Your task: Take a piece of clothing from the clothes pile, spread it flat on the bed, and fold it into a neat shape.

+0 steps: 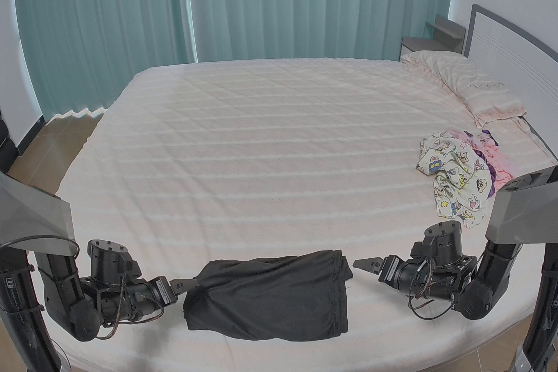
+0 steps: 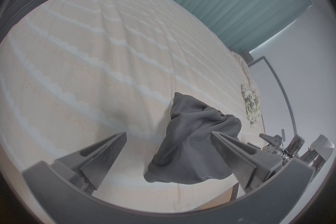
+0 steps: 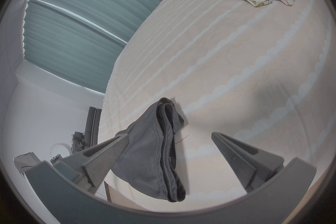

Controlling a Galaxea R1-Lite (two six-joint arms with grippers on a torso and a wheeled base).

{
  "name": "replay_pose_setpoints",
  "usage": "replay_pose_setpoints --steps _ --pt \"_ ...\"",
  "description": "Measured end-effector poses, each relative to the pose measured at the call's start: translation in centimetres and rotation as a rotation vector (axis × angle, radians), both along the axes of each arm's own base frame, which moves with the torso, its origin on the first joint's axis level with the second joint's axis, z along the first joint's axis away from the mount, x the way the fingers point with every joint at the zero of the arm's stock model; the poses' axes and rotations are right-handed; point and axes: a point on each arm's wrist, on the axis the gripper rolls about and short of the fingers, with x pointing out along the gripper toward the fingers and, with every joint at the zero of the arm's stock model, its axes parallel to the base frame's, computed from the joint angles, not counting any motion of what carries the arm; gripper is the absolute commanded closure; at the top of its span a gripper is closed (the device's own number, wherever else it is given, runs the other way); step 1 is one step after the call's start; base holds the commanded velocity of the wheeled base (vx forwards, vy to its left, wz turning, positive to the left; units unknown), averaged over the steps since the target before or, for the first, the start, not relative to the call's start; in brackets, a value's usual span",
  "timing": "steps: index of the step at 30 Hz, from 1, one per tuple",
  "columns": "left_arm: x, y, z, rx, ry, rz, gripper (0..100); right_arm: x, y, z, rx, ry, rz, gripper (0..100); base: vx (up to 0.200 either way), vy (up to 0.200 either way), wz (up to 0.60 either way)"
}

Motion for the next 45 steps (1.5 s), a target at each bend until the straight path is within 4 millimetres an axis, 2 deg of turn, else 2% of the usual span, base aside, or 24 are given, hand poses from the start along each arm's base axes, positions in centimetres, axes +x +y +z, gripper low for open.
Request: replay_pose_setpoints --steps 4,9,16,26,27,34,45 --pt "-1.3 0.3 0.4 -0.035 -0.004 0.025 0 -0.3 0.8 -0.2 -0.009 0.000 0.028 0 -0.200 0.000 0.00" --pt "-2.0 0.3 0.6 -0.078 0.017 0.054 0 -1.1 2.9 -1.0 -0.055 -0.002 0.114 0 -0.200 0.000 0.00" --pt "-2.2 0.3 0.9 -0.158 0.040 0.062 0 -1.8 5.0 -2.3 -0.145 -0.037 0.249 0 0.000 0.000 0.00" --pt "-2.2 0.3 1.0 -0.172 0.041 0.055 0 -1.0 6.5 -2.7 -0.176 -0.025 0.300 0 0.000 0.000 0.00" --pt "-2.2 0.3 1.0 -0.172 0.041 0.055 0 -0.9 6.7 -2.7 -0.178 -0.022 0.306 100 0.000 0.000 0.00" --pt "-2.2 0.3 0.9 -0.172 0.043 0.057 0 -0.9 7.2 -2.9 -0.200 -0.001 0.315 100 0.000 0.000 0.00" --pt "-2.2 0.3 0.9 -0.172 0.044 0.057 0 -1.6 5.7 -2.5 -0.261 -0.007 0.314 100 0.000 0.000 0.00"
